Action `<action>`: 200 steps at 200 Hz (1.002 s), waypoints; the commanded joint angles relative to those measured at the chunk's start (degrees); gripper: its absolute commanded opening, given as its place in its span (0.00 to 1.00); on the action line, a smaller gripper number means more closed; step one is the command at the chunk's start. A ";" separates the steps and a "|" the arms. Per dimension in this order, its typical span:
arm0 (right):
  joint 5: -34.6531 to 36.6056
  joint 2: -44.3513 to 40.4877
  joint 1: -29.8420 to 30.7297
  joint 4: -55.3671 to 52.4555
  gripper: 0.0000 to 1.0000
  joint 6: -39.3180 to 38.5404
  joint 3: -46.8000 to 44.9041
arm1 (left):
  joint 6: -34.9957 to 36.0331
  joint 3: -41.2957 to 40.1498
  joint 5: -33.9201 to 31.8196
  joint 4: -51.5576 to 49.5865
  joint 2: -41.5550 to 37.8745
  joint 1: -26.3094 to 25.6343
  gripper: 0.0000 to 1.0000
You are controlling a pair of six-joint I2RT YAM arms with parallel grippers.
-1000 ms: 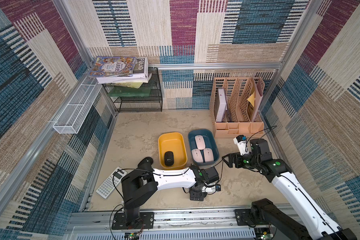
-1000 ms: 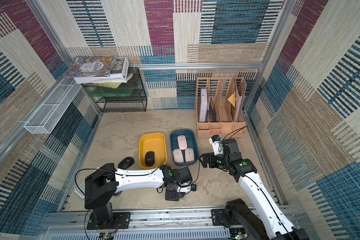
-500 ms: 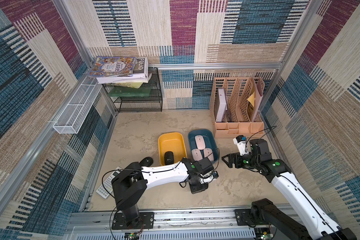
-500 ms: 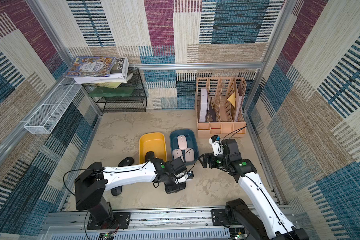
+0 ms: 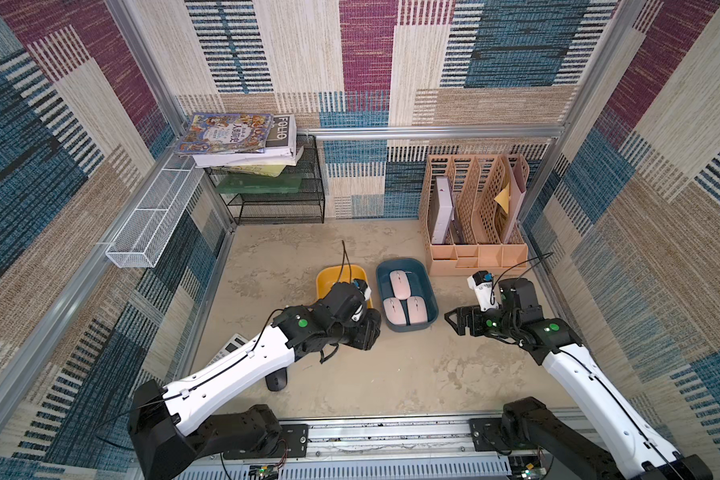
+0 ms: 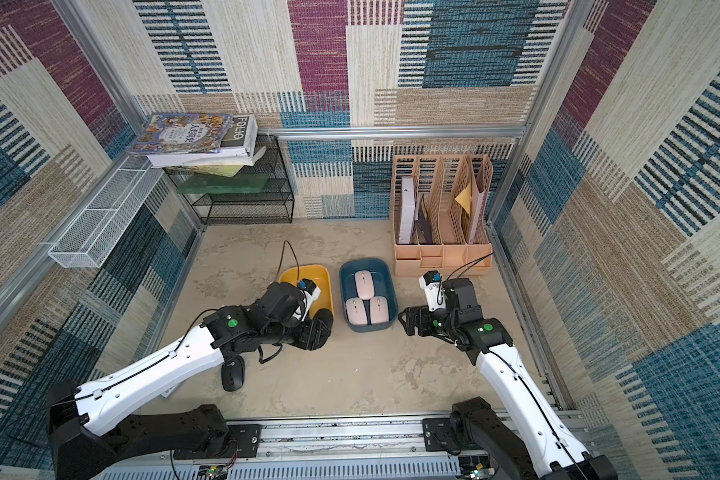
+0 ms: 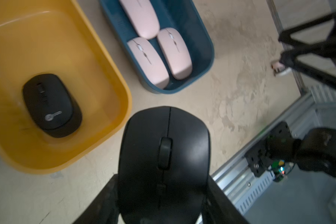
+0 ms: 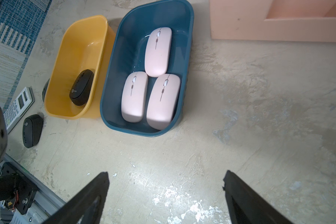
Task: Place the mice by color into the storage box
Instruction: Place the mouse in the storage box.
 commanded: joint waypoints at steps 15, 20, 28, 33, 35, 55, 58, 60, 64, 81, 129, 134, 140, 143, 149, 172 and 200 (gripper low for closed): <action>-0.06 0.10 0.05 0.24 0.96 0.38 0.28 | -7.43 3.93 -5.95 -4.81 5.00 5.80 0.44; -0.16 0.01 0.05 0.23 0.96 0.36 0.28 | -7.69 3.94 -6.63 -4.09 5.83 6.47 0.44; -0.26 -0.14 0.05 0.29 0.96 0.34 0.24 | -7.97 4.07 -5.35 -2.86 7.65 8.14 0.44; -0.27 -0.22 0.05 0.41 0.96 0.36 0.14 | -8.04 4.58 -3.96 -2.33 8.93 9.11 0.44; -0.33 -0.29 0.05 0.40 0.96 0.34 0.11 | -8.10 4.78 -3.65 -2.15 9.53 9.38 0.44; -0.48 -0.35 0.05 0.36 0.96 0.23 0.11 | -7.19 8.17 -3.10 -2.33 15.68 10.08 0.44; -0.45 -0.38 0.05 0.41 0.96 0.22 0.11 | -7.11 8.63 -2.87 -2.31 16.63 10.16 0.44; -0.45 -0.35 0.05 0.40 0.96 0.27 0.11 | -7.10 8.80 -2.72 -2.32 17.25 10.19 0.44; -0.45 -0.39 0.02 0.41 0.96 0.25 0.11 | -7.14 9.30 -2.35 -2.34 18.52 10.40 0.44; -0.57 -0.40 0.04 0.34 0.96 0.30 0.11 | -6.87 11.04 -1.29 -1.71 22.66 10.58 0.44; -1.05 -0.48 0.02 0.51 0.96 0.06 0.00 | -8.15 11.68 -1.20 -0.45 28.32 10.78 0.43; -1.07 -0.46 0.04 0.50 0.96 0.04 0.03 | -8.27 11.57 -1.01 -0.24 28.67 10.76 0.43; -1.07 -0.39 0.05 0.43 0.96 -0.01 0.02 | -8.37 11.58 -0.82 -0.07 29.03 10.82 0.43; -1.12 -0.37 0.05 0.57 0.96 0.04 0.02 | -8.46 11.53 -0.61 0.02 29.15 10.77 0.43; -1.15 -0.40 0.05 0.58 0.96 -0.02 0.02 | -8.60 11.35 -0.34 0.18 29.52 10.76 0.42; -1.28 -0.30 0.05 0.52 0.96 0.04 0.02 | -9.06 10.45 -0.02 1.23 30.89 10.78 0.43; -1.43 -0.16 0.05 0.63 0.96 -0.03 0.02 | -9.78 9.73 0.31 1.94 32.34 10.78 0.43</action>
